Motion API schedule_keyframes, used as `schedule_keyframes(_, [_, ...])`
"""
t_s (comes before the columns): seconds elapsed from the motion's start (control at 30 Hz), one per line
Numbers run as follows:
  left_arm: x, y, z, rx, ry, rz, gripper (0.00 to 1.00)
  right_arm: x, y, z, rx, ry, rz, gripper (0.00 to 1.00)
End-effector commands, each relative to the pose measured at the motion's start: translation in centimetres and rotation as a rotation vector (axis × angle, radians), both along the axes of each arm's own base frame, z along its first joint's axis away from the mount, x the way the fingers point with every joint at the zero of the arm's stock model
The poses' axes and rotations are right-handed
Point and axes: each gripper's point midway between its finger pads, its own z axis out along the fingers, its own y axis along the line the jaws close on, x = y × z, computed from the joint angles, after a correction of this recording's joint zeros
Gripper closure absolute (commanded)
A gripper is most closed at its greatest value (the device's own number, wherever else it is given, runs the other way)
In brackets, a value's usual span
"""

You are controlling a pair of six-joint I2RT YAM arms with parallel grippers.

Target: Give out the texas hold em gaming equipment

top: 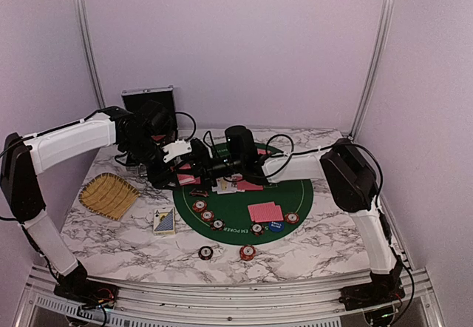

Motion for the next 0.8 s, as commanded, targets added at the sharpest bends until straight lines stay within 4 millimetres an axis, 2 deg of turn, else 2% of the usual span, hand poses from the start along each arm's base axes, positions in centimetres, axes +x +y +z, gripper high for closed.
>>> schedule_keyframes(0.0, [0.0, -0.4, 1.6, -0.040, -0.028, -0.012, 1.00, 0.0, 1.3, 0.3, 0.013, 0.009, 0.011, 0.16])
schedule_keyframes(0.23, [0.1, -0.4, 1.6, -0.039, -0.029, -0.013, 1.00, 0.3, 1.7, -0.4, 0.002, 0.018, 0.015, 0.16])
schedule_keyframes(0.37, [0.1, -0.4, 1.7, -0.039, -0.032, -0.015, 1.00, 0.4, 1.5, -1.7, -0.042, 0.024, 0.014, 0.18])
schedule_keyframes(0.57, [0.0, -0.3, 1.6, -0.035, -0.033, -0.015, 1.00, 1.5, -0.3, -2.8, -0.082, 0.025, -0.030, 0.22])
schedule_keyframes(0.77, [0.0, -0.3, 1.6, -0.033, -0.035, -0.016, 1.00, 2.3, -2.1, -2.1, -0.073, 0.022, -0.063, 0.31])
